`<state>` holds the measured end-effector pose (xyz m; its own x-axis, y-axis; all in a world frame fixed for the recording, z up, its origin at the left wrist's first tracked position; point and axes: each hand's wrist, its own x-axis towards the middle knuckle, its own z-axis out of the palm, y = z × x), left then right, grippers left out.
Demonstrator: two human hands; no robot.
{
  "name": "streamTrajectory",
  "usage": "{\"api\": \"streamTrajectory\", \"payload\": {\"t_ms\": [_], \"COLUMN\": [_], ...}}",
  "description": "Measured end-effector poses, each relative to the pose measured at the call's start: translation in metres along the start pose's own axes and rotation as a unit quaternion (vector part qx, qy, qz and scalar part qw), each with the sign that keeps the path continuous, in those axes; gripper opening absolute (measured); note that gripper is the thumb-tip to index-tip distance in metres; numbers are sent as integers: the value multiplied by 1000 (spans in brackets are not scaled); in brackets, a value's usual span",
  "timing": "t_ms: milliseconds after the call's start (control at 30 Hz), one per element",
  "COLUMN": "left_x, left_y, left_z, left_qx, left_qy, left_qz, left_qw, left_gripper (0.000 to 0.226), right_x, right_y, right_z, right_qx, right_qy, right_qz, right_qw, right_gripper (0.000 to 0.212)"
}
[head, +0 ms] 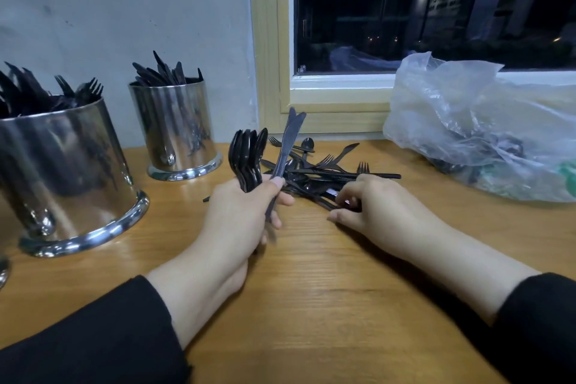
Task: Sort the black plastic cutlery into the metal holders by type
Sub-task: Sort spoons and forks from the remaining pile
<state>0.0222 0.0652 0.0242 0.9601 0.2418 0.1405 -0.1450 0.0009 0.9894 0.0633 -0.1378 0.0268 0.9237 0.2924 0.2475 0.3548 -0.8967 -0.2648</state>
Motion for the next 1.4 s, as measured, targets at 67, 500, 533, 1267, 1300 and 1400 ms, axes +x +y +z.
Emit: {"api": "streamTrajectory", "payload": {"t_ms": [67,500,533,1267,1300,1400], "left_x": [-1,-6,-7,-7,-7,-8], "left_y": [1,4,5,2,2,2], "left_z": [1,3,4,4,5,5], "left_qx": [1,-37,-34,18,18,18], "left_qy": [-5,31,23,-43,-44,-51], "left_qz": [-2,-15,-15,7,6,9], "left_qw": [1000,999,999,999,999,999], "left_gripper": [8,6,7,10,10,10], "right_x": [0,-10,-12,-2,-1,3], "right_y": [-4,-25,-30,14,14,13], "right_z": [4,-10,-9,-24,-21,-12], "right_qx": [-18,312,341,-25,-36,-52], "right_qy": [2,92,81,-5,-10,9], "right_qz": [-9,33,25,40,35,21], "right_qw": [1000,945,936,999,999,998], "right_gripper": [23,30,32,25,25,24]}}
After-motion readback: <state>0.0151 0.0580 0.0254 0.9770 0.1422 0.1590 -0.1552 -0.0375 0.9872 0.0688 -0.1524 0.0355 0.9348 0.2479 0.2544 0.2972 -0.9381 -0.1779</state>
